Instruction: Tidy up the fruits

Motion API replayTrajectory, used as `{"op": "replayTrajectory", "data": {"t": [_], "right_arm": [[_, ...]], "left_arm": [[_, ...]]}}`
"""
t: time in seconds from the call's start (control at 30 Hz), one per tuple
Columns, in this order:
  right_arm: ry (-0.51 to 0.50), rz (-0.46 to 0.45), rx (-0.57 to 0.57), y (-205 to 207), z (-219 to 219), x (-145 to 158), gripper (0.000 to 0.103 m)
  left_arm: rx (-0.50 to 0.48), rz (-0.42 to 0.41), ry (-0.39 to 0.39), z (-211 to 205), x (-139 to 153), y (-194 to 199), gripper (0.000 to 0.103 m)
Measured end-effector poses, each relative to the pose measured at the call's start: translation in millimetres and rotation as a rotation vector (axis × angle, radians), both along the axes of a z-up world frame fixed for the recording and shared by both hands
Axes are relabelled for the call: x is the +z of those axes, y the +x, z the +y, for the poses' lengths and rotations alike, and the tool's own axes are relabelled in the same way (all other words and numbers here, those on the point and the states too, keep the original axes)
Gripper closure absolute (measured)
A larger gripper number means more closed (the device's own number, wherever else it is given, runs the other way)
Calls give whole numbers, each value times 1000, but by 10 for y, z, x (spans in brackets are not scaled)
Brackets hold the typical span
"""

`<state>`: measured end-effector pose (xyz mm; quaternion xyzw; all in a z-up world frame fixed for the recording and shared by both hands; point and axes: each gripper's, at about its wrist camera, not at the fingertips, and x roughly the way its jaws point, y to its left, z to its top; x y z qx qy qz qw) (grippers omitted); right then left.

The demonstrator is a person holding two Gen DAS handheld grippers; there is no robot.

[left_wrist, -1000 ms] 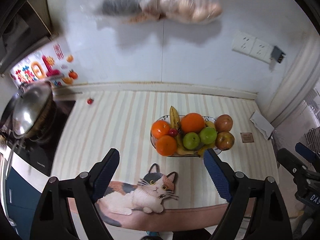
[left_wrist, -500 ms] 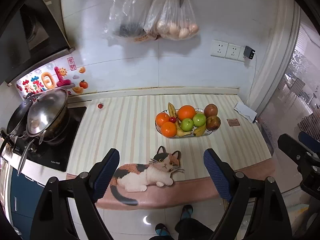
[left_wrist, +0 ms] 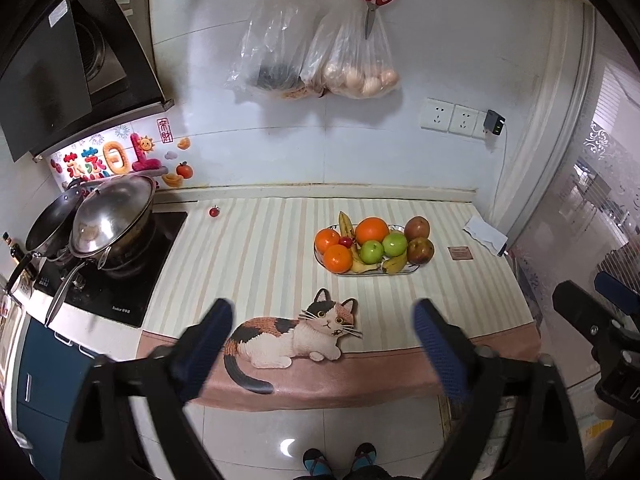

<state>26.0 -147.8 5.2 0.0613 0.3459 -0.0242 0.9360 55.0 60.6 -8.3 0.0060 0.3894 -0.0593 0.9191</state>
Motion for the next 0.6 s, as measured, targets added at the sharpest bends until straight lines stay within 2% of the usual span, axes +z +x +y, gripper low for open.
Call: {"op": "replayTrajectory", "data": {"t": [0.17, 0.6], "right_arm": [[3, 30, 1, 155, -146, -126, 1], [30, 92, 8, 543, -319, -487, 1]], "left_arm": [[15, 19, 9, -51, -85, 81, 1], [39, 59, 34, -141, -284, 313, 1]]}}
